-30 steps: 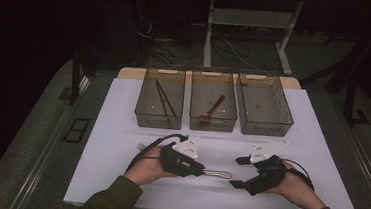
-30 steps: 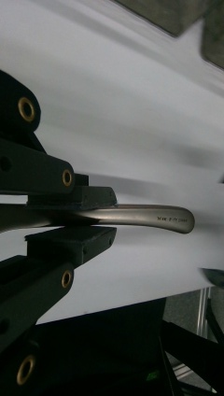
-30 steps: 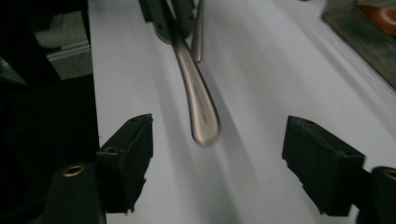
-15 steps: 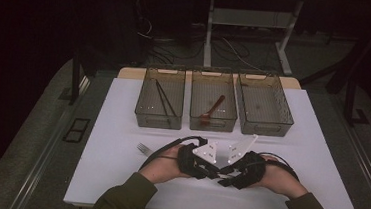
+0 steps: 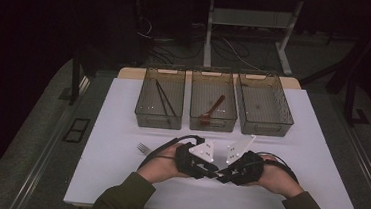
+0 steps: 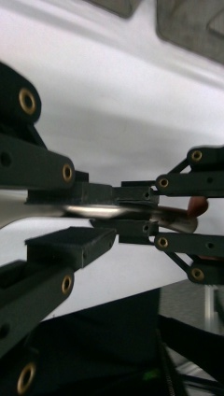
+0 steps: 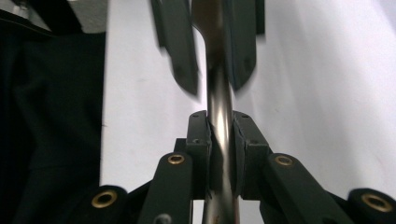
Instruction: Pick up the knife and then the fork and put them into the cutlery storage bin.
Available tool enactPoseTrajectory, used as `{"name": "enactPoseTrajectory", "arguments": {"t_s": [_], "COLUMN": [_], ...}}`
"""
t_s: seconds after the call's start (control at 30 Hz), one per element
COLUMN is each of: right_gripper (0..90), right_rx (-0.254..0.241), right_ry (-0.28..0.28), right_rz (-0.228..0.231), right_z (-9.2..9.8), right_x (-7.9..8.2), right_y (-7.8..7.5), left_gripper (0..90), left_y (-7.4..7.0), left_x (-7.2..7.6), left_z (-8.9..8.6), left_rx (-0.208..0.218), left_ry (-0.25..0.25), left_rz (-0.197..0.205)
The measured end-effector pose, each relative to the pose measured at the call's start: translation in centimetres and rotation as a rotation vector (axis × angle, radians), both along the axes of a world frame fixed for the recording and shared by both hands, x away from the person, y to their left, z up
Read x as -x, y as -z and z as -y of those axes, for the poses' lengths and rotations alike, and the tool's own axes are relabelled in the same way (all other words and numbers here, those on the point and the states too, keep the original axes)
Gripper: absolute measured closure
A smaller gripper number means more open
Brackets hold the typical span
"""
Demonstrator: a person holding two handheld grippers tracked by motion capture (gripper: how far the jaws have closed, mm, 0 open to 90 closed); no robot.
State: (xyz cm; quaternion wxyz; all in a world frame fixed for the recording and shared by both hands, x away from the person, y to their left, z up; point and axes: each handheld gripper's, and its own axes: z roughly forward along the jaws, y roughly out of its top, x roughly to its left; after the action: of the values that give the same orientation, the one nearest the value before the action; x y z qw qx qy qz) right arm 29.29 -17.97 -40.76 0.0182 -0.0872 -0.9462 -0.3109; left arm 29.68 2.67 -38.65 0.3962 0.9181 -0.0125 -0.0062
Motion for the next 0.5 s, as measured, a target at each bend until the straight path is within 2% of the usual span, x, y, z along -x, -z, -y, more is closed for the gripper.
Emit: {"name": "enactPoseTrajectory", "arguments": {"t_s": [0.1, 0.23, 0.33, 0.5], "right_gripper": [79.0, 79.2, 79.3, 80.7], "right_rx": [-0.001, -0.024, -0.034, -0.054], "right_ry": [0.024, 0.073, 0.125, 0.211], "right_rz": [0.014, 0.022, 0.022, 0.038], "right_z": [0.9, 2.4, 3.7, 6.2], "right_x": [-0.3, -0.6, -0.8, -1.4], "right_y": [0.1, -0.4, -0.8, -1.6], "left_gripper": [68.8, 57.4, 49.8, 43.1], "left_y": [-0.3, -0.5, -0.5, -0.2], "left_x": [-0.1, 0.0, 0.1, 0.9], "left_z": [-1.4, -3.4, -5.1, -7.4], "left_rx": [0.057, 0.11, 0.177, 0.198], "left_ry": [-0.058, -0.134, -0.209, -0.288], "left_rz": [-0.049, -0.053, -0.074, -0.056]}}
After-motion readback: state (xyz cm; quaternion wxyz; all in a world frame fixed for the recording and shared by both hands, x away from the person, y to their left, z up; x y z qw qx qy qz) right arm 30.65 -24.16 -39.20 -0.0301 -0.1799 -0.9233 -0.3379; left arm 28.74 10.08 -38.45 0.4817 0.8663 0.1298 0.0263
